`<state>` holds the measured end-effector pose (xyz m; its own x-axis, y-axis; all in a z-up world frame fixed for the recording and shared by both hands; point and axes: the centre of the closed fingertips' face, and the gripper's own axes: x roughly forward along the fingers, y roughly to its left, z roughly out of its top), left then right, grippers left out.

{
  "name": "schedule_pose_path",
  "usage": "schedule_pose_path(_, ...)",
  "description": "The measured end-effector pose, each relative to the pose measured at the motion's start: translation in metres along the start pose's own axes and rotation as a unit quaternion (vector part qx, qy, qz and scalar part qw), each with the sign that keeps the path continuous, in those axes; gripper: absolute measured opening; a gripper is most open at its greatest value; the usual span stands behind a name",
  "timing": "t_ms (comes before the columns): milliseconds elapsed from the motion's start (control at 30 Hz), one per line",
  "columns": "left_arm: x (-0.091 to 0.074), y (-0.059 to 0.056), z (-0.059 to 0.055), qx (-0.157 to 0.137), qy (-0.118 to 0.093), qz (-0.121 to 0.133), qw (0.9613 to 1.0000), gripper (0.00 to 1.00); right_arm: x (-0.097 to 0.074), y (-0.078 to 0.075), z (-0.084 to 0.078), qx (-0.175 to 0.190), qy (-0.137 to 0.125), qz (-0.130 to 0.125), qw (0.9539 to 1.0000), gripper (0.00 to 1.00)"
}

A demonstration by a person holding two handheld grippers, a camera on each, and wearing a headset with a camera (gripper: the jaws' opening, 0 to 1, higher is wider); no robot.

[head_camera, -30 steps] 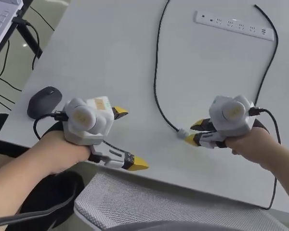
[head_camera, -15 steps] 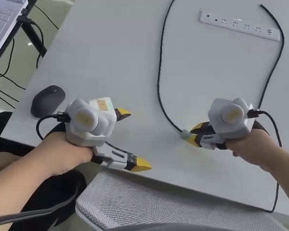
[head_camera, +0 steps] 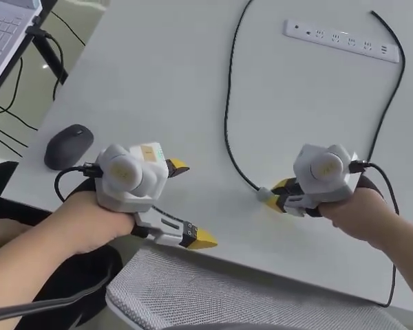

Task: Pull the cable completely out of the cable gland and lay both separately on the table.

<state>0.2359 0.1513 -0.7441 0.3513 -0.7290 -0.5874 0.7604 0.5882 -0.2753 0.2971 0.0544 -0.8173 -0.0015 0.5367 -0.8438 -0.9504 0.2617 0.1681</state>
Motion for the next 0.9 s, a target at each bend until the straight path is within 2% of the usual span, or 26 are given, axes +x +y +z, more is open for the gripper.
schedule_pose_path(233,0.000,-0.007,0.008,0.007,-0.001,-0.001,1.0000,0.90,-0.007,0.001,-0.001,0.001,-0.002,0.003,1.0000,0.07)
schedule_pose_path(533,0.002,-0.018,0.026,0.021,-0.006,-0.006,0.9997,0.90,-0.020,0.010,0.002,-0.007,-0.007,0.010,0.9999,0.07)
schedule_pose_path(900,0.016,-0.038,0.043,0.050,-0.006,-0.024,0.9985,0.89,-0.041,0.024,0.001,-0.043,-0.004,0.023,0.9988,0.07)
